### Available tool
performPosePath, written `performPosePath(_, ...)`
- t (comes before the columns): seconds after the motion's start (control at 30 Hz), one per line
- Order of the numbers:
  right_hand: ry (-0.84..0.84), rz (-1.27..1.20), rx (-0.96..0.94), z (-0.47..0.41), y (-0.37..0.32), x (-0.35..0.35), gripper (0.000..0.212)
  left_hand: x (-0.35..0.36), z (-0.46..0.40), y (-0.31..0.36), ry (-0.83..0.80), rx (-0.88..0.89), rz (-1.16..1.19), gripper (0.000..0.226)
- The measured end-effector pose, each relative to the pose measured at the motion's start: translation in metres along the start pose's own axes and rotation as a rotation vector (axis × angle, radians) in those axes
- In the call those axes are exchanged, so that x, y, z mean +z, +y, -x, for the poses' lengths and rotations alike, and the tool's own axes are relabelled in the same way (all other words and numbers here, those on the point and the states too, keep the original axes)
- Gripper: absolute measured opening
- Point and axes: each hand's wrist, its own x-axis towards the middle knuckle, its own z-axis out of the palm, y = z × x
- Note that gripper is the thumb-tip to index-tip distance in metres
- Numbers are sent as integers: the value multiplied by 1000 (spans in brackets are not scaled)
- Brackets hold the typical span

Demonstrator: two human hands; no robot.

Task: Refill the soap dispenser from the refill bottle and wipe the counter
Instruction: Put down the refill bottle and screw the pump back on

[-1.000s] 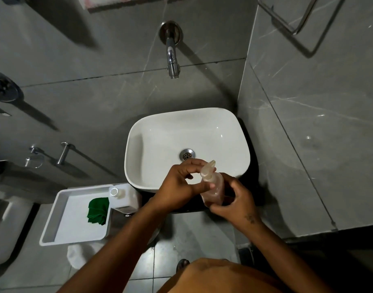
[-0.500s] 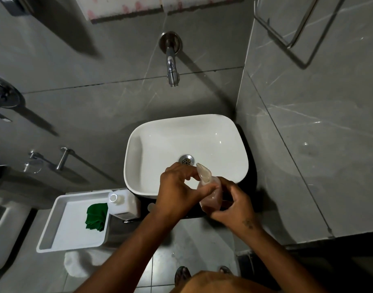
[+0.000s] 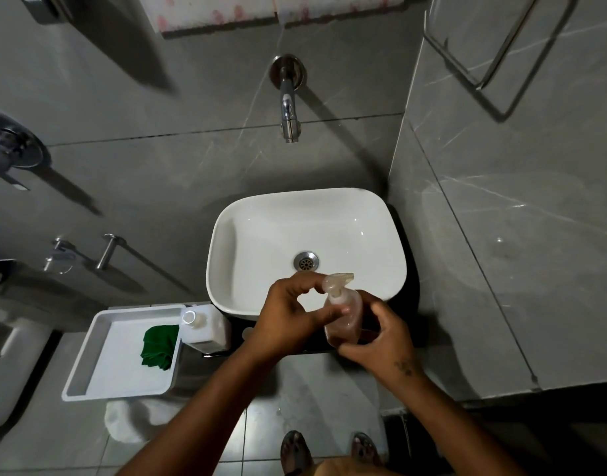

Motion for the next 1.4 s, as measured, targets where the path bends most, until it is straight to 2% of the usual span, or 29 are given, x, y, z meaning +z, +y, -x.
performPosePath(0.1,1,2,-8,2,1,0,68,-2,4,8,-30,-14,33,42)
performPosePath(0.23,7,12,-10,1,-1,2,68,2,9,10,30,-48,11,51)
performPosePath(0.33,19,8,-25,1,-3,5,71,8,12,11,128,-60,36,47)
performPosePath(0.43,28,18,-43,-1,-7,7,71,11,16,9,237,-124,97,33)
performPosePath(0.53,52,26,-68,0,-9,6,70,3,14,12,114,-162,124,26)
performPosePath(0.67,41,31,-83,2,-8,4,72,-6,10,15,10,-74,-1,29)
performPosePath(0.8,64,21,-86,0,-9,6,72,-12,13,14,-64,-31,-7,29)
performPosePath(0.97,72,39,-101,-1,-6,6,72,-11,12,16,-71,-73,54,30)
performPosePath(1.1,77,36,-90,2,-4,10,73,-2,11,14,47,-118,82,30)
performPosePath(1.2,73,13,-96,3,-4,10,69,-5,9,15,-39,-86,78,23)
performPosePath(1.33,63,-3,-98,4,-4,9,70,-17,6,19,-167,-65,38,27)
performPosePath(1.4,61,-8,-94,4,-3,10,70,-14,7,21,-117,-68,17,27)
